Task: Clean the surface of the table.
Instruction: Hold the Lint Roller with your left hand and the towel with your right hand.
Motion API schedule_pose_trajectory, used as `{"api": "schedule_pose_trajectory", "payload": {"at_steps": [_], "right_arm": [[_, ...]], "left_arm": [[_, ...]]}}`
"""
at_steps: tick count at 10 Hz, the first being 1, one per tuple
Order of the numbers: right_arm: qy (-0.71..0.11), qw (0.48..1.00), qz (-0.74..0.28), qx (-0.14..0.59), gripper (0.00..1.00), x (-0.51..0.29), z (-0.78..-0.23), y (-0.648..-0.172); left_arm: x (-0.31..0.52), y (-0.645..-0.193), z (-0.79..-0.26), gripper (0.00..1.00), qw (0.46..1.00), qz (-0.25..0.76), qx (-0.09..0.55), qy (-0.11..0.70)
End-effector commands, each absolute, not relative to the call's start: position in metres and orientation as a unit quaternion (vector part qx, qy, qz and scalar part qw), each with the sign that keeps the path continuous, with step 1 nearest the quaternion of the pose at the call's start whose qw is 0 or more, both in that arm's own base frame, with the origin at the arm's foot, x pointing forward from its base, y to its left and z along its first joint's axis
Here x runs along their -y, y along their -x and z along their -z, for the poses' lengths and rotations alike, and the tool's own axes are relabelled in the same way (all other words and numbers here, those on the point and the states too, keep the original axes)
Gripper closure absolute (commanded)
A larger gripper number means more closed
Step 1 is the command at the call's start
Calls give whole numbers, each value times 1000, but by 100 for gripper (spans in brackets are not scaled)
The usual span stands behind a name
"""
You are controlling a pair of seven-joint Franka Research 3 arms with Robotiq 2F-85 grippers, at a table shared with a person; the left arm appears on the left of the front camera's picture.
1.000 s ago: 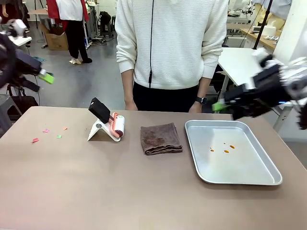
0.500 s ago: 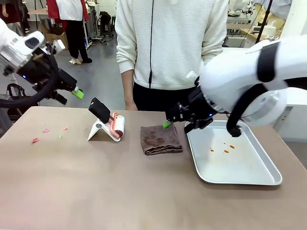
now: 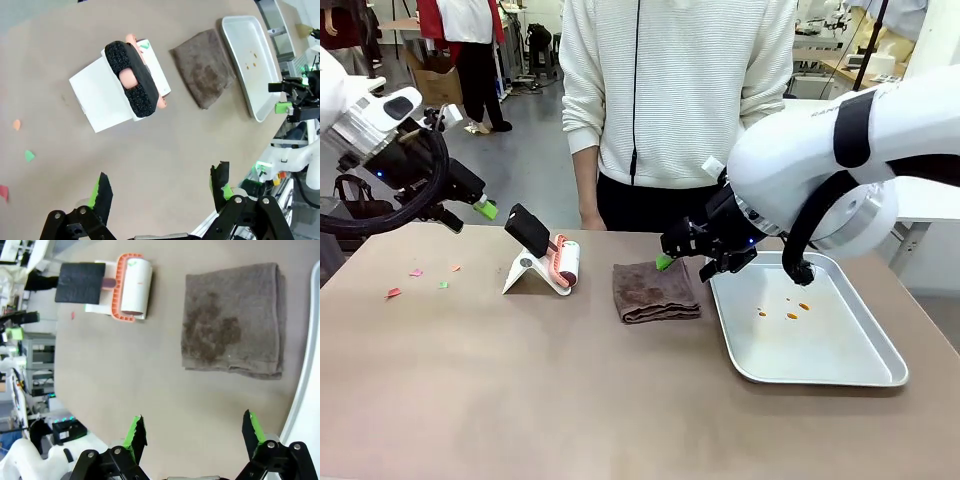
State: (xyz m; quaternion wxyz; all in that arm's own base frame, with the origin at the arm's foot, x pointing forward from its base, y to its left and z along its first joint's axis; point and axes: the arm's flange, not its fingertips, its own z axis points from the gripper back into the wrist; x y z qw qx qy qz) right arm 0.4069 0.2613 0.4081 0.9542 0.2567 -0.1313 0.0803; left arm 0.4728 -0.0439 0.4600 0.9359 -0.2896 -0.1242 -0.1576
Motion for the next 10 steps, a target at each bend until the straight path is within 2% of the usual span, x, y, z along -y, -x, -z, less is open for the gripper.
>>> {"api": "schedule_pose_trajectory", "payload": {"at_steps": [1,2,3,5,6,8,10], "right_arm": [[-251,955,-81,136,0,-262,-407,-404],[-257,954,-80,131,0,-261,-408,-407],[-218,964,-54,142,0,-265,-409,-428],[-177,975,-73,114,0,-274,-404,-468],[-154,979,-67,112,0,-276,-399,-486],[-135,986,-66,71,0,-283,-379,-515],[-122,990,-37,64,0,-292,-354,-534]], "left_arm": [[45,-471,-464,0,935,162,130,288],[44,-473,-460,0,936,158,124,290],[51,-490,-460,0,930,134,127,319],[60,-516,-455,0,924,111,100,351],[66,-527,-451,0,934,77,97,334],[75,-541,-443,0,938,66,66,335],[80,-549,-435,0,940,52,54,332]]}}
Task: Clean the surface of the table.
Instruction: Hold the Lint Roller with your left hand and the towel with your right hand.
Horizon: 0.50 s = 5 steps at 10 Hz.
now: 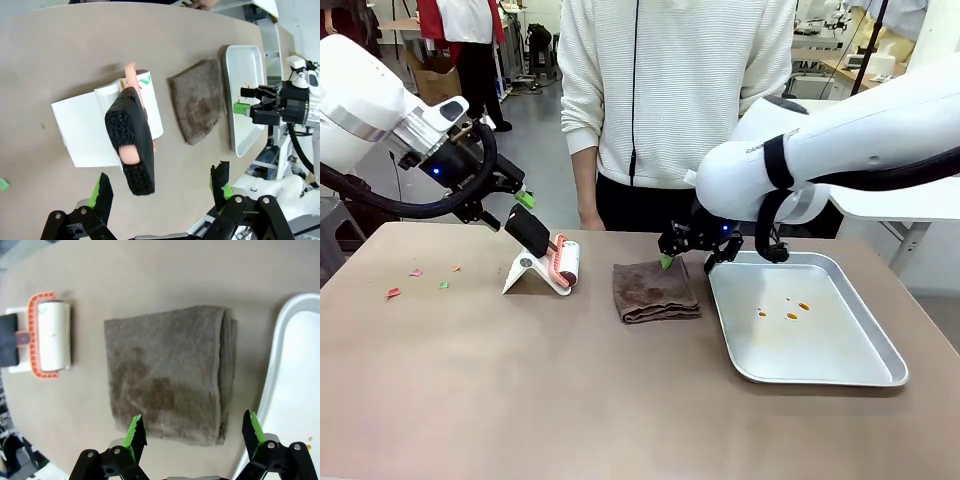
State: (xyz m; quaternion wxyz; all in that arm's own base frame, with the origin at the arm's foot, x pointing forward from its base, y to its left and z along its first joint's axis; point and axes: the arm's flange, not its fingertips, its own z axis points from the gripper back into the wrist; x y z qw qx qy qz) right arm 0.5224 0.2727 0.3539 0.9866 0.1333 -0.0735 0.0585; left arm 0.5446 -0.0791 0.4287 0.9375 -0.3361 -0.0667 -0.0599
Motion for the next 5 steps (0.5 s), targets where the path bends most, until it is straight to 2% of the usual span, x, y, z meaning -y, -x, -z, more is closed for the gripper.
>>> {"api": "schedule_pose_trajectory", "payload": {"at_steps": [1,5], "right_arm": [[-129,990,-38,41,0,-297,-338,-541],[-121,992,-26,3,0,-302,-305,-554]], "left_arm": [[81,-551,-433,0,940,42,54,333],[82,-555,-423,0,944,38,39,327]]}}
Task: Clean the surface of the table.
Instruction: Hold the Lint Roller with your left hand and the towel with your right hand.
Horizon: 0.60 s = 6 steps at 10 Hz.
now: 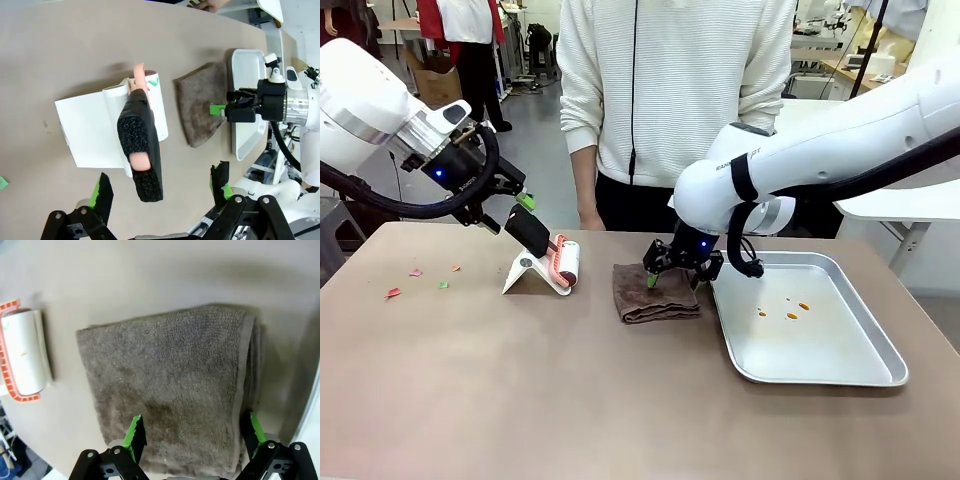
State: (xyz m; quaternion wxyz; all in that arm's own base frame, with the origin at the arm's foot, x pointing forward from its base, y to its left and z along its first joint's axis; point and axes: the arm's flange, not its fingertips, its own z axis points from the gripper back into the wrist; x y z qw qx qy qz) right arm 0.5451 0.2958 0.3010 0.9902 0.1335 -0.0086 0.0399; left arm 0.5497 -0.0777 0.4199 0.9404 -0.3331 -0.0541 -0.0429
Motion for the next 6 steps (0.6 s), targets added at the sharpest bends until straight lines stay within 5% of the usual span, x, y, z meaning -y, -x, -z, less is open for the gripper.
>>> {"api": "schedule_pose_trajectory", "payload": {"at_steps": [1,6], "right_arm": [[-128,991,-29,-2,0,-303,-303,-555],[-121,992,-23,0,0,-303,-304,-555]], "left_arm": [[81,-555,-422,0,945,39,36,321],[77,-556,-419,0,946,37,37,321]]}}
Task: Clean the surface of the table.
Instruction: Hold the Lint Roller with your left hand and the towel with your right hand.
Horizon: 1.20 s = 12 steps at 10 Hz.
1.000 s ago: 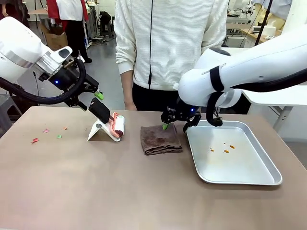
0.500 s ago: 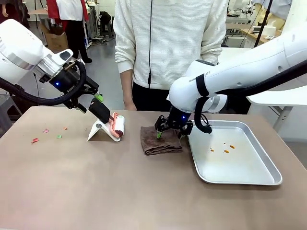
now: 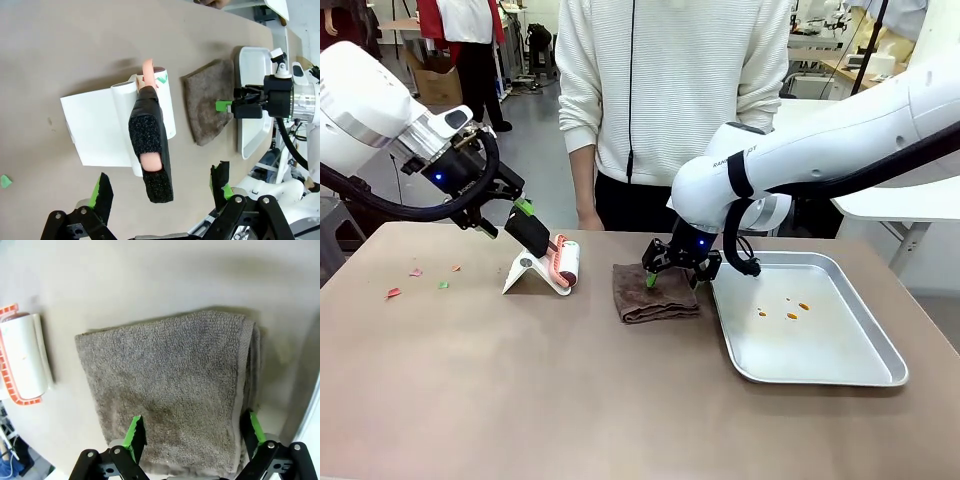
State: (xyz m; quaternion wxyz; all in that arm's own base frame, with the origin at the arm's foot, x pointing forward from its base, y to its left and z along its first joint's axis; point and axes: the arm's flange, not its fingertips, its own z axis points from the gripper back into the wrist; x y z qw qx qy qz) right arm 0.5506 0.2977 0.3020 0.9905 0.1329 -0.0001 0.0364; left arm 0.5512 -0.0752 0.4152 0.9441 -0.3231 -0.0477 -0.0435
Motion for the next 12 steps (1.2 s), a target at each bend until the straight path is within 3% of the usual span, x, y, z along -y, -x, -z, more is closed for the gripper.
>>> {"api": "schedule_pose_trajectory", "payload": {"at_steps": [1,2,3,4,5,6,7,8,9,10,12], "right_arm": [[-123,992,-23,-2,0,-303,-303,-555],[-122,992,-22,-3,0,-303,-303,-555],[-121,992,-22,-4,0,-303,-304,-555],[-123,992,-22,-5,12,-304,-306,-555],[-125,992,-22,-9,60,-305,-307,-555],[-131,991,-21,-10,60,-306,-307,-555],[-134,991,-22,-13,100,-306,-307,-555],[-137,990,-21,-12,76,-306,-307,-556],[-138,990,-24,-13,100,-306,-307,-556],[-138,990,-24,-14,100,-306,-306,-556],[-140,990,-25,-19,100,-305,-304,-556]], "left_arm": [[76,-556,-419,0,946,35,37,321],[75,-557,-418,5,946,35,39,320],[75,-557,-419,56,944,34,44,325],[75,-556,-419,65,943,35,46,327],[76,-557,-419,100,943,37,47,328],[76,-557,-419,100,942,39,48,329],[77,-558,-419,100,942,42,48,329],[77,-559,-419,85,942,43,50,328],[78,-560,-418,94,942,45,51,328],[78,-561,-418,100,943,44,52,326],[78,-561,-418,100,944,42,57,322]]}}
